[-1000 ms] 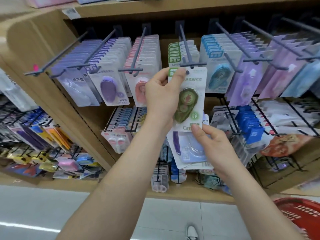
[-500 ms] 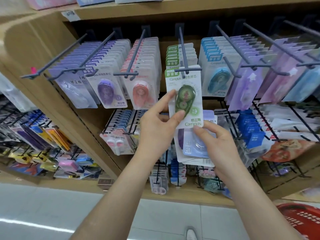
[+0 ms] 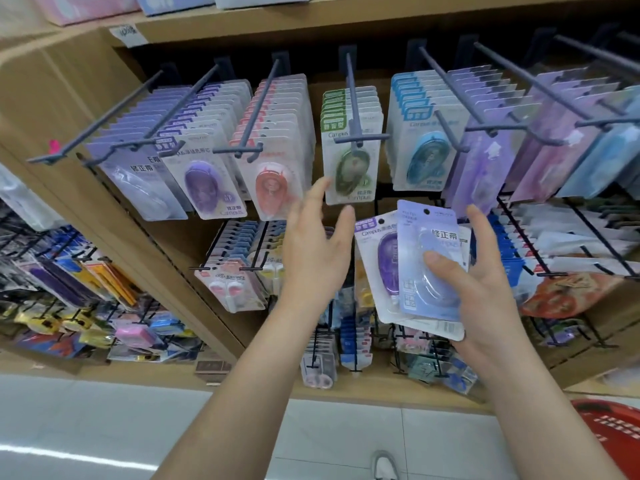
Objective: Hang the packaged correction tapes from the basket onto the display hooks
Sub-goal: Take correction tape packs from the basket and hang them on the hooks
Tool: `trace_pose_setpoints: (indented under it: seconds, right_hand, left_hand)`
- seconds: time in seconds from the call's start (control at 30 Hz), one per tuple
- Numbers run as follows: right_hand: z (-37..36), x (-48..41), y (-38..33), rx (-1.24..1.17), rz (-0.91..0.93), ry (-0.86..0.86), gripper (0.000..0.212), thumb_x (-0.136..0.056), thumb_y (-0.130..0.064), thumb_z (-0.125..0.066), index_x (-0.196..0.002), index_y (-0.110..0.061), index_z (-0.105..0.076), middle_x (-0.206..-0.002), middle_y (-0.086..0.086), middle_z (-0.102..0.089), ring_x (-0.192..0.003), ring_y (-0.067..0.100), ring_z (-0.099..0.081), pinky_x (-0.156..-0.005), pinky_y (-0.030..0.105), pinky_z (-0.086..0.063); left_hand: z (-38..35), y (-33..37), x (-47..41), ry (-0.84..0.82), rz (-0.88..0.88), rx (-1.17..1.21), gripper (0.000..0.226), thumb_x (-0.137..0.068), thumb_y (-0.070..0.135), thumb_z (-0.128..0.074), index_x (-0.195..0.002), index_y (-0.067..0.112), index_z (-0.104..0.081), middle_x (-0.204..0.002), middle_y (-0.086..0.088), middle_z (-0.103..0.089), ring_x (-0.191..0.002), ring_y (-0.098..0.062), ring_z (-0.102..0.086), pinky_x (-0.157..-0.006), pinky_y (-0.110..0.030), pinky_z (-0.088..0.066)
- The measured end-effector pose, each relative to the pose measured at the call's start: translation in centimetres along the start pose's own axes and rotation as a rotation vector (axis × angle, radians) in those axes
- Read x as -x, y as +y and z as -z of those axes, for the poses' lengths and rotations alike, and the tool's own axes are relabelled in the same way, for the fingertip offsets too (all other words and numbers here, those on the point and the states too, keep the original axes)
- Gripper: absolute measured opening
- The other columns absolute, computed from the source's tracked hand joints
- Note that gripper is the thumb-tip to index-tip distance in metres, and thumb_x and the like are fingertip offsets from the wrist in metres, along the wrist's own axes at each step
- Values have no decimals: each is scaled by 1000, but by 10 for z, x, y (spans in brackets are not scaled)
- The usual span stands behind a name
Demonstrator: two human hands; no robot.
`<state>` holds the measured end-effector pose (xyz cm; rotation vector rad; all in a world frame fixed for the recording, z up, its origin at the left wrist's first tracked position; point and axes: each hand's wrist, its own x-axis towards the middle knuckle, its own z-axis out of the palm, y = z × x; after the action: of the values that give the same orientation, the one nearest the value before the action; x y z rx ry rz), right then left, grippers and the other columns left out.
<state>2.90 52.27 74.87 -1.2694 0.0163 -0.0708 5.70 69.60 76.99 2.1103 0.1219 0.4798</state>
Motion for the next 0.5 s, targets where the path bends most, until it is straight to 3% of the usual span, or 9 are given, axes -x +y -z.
trace_pose_setpoints:
  seconds: [0.1, 0.17, 0.27, 0.33, 0.4, 0.5]
  right_hand:
    - [-1, 4, 0, -147, -57, -41, 80, -79, -14, -67, -148, -42, -35, -130, -8, -66, -113, 19, -67, -83, 36, -60]
    - [-2, 7, 3, -115, -55, -81, 83, -76, -16, -69, -147, -42, -36, -130, -9, -65, -112, 17, -68, -78, 31, -60]
    - [-1, 8, 10, 35, 0, -84, 75, -81, -18, -76, -141, -48, -43, -139, -18, -56, -123, 8, -59, -91, 29, -55]
    - [0, 8, 11, 146, 55, -31, 51, -90, -17, -70, -129, -48, -56, -131, -32, -55, -124, -5, -52, -95, 18, -47]
    - [2, 8, 8, 223, 66, 18, 32, -94, -13, -63, -110, -40, -69, -117, -33, -62, -113, -11, -54, -87, 8, -43]
    - [6, 6, 4, 323, 65, 0, 20, -97, -12, -59, -95, -25, -73, -112, -20, -65, -96, -19, -56, -73, -1, -39]
  left_hand:
    - [-3, 8, 35, -269, 192, 320, 39, -99, 38, -55, -137, 35, -47, -116, 12, -62, -97, 2, -63, -88, -27, -52]
    - [-9, 7, 50, -354, 280, 469, 35, -99, 32, -58, -133, 35, -52, -122, 12, -64, -109, -5, -64, -97, -33, -52]
    - [-11, 4, 54, -240, 277, 497, 26, -91, 31, -65, -116, 41, -64, -117, 8, -70, -102, -29, -66, -94, -47, -54]
    - [-7, 1, 54, -163, 293, 498, 28, -90, 31, -67, -117, 39, -67, -119, 10, -69, -106, -23, -65, -96, -44, -54]
    - [0, -1, 54, -94, 292, 513, 30, -94, 24, -66, -121, 38, -65, -124, 12, -65, -115, -15, -63, -95, -37, -54]
    - [10, -1, 54, -87, 228, 533, 41, -96, 16, -64, -126, 42, -57, -127, 8, -64, -112, -17, -64, -91, -44, -57]
